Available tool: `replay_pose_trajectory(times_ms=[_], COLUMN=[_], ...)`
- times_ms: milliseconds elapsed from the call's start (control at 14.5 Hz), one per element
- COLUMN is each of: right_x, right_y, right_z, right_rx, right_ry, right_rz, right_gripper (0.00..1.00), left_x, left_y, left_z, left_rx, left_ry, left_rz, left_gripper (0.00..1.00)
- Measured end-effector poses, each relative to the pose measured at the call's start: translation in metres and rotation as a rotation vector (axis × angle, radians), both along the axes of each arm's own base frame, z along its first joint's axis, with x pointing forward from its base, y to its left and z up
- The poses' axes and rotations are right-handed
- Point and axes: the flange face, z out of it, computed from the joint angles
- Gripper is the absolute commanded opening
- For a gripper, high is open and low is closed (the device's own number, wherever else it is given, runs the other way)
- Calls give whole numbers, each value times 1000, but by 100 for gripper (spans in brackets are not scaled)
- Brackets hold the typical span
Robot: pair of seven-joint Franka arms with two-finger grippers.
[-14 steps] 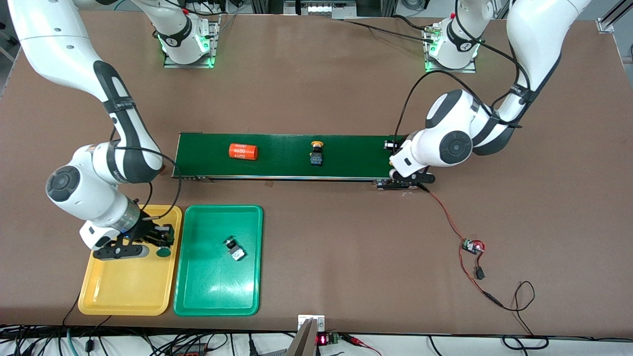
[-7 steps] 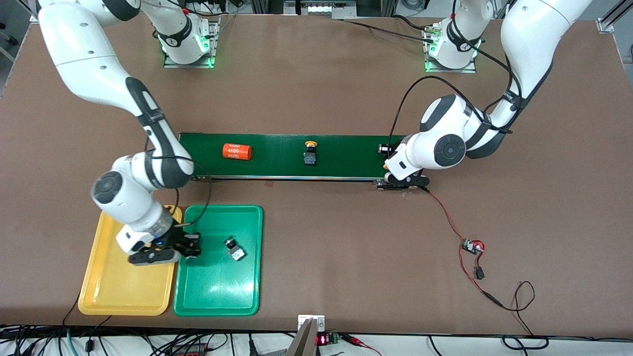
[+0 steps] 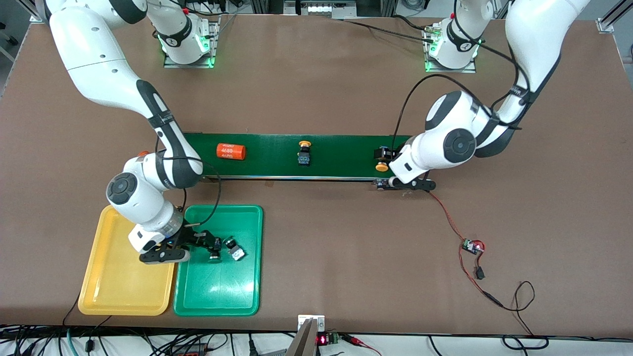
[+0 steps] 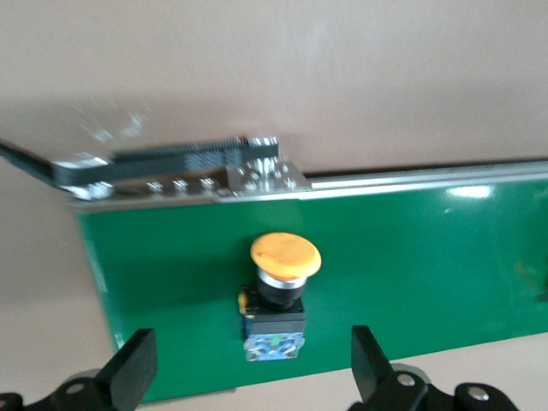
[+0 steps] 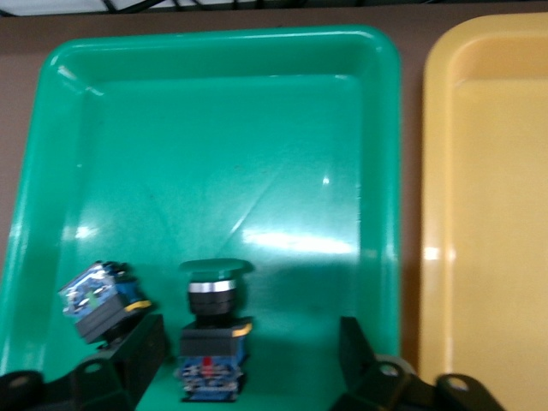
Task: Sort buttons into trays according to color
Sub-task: 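Drop the green button into the green tray while the left gripper withdraws, then move the right gripper to the belt and grasp an orange button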
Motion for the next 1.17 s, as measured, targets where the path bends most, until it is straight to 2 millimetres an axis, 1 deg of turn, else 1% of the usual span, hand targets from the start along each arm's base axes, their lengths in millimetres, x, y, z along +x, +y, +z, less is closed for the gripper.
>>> replay_pose_trajectory(times_ms=[69,207,276,415,553,691,760,829,898,967,1036,1175], right_x=[1,0,-1,-6,-16,-32,-41,-52,-63,-83,-90,-98], right_y=[-6,-9,-10,-11,-10,-13,-13,-12,-7,11,23,44], right_z=[1,6,13,34,60,86,93,97,96,92,90,87], right_rx=[-9,-24,-38,-75,-80,-79,-72,-65,-61,-63,-64,-59], right_ry=[6,46,72,137,218,286,312,332,350,375,380,368], right_rz=[-6,-6,-4,-5,-18,-33,-47,-67,-81,-106,-118,-143], right_gripper=[100,100,100,100,100,100,100,100,100,100,100,100], left_x=[6,19,24,34,45,57,62,66,69,72,73,71], left_y=[9,33,47,71,97,123,136,151,165,191,203,224], left_z=[16,46,57,73,91,120,134,146,158,179,191,224], left_rx=[15,58,86,135,172,185,189,195,201,208,210,210], left_ry=[-34,-68,-72,-92,-105,-118,-128,-131,-132,-133,-134,-128], left_rz=[16,51,69,110,149,164,173,177,181,186,187,190], left_gripper=[100,100,100,100,100,100,100,100,100,100,100,100])
